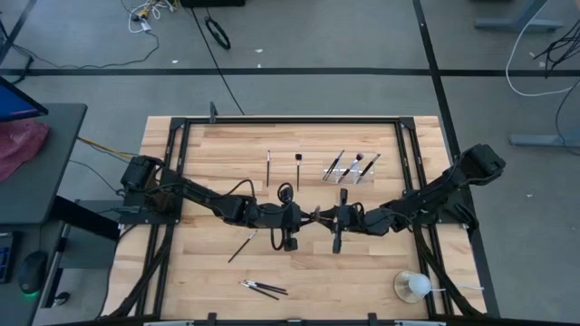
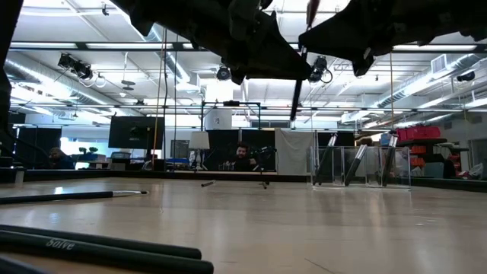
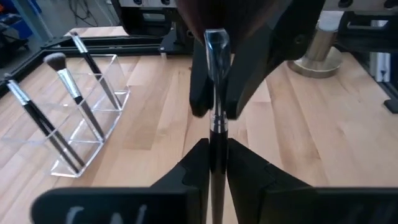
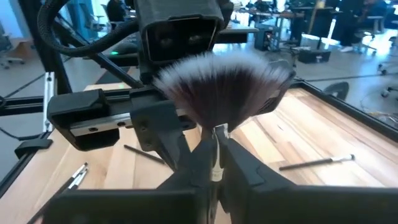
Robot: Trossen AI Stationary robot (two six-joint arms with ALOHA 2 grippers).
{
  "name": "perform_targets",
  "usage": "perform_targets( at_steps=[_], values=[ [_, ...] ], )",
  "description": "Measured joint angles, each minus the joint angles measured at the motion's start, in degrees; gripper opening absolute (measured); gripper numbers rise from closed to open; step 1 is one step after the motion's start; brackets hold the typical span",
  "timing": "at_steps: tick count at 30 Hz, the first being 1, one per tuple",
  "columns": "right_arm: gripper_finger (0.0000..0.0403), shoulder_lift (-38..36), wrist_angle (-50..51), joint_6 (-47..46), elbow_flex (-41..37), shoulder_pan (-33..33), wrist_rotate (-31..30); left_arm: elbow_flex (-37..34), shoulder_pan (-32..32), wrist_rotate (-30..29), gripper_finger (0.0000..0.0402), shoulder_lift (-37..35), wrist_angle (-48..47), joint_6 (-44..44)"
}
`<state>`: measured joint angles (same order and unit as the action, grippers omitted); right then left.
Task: Put items in baskets/containers
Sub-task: Put the black highlighter brush into the transparent organizer
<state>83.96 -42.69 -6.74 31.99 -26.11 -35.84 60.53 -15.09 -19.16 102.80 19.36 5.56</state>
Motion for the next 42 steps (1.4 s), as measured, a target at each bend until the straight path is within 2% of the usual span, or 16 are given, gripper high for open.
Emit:
perform_targets(
  at_steps=[6, 12, 16, 20, 25, 30, 37, 42],
  values=[
    [0.0007, -9.35, 15.24, -5.24, 0.00, -0.59, -3.62, 0.00, -0.01, 1.07, 0.0129, 0.00, -1.90, 0.13],
    [0.0009, -24.67, 43.44, -15.89, 0.00, -1.92, -14.76, -0.02, -0.02, 1.08, 0.0200, 0.52, -2.15, 1.21],
    [0.0009, -33.77, 60.83, -26.07, 0.00, -1.08, -22.99, 0.00, 0.04, 0.86, 0.0220, 2.32, -1.73, 1.51],
    [0.0010, -38.82, 68.66, -30.69, -0.11, 0.87, -28.48, -0.02, 0.17, 0.86, 0.0224, 5.48, -0.24, 3.07],
    [0.0010, -40.28, 67.40, -32.07, -3.27, 5.95, -29.71, -0.02, 0.05, 1.19, 0.0224, 9.58, 5.42, 3.59],
    [0.0010, -40.21, 54.90, -32.87, -11.18, 11.59, -28.99, -0.04, 0.04, 1.50, 0.0224, 10.88, 7.42, 4.42],
    [0.0010, -40.19, 26.66, -25.11, -22.19, 18.03, -19.33, -0.02, 0.04, 1.45, 0.0224, 10.88, 8.56, 4.33],
    [0.0010, -40.01, 23.48, -24.27, -23.54, 21.51, -14.98, -0.02, 0.07, 1.42, 0.0224, 10.88, 8.65, 4.29]
  ],
)
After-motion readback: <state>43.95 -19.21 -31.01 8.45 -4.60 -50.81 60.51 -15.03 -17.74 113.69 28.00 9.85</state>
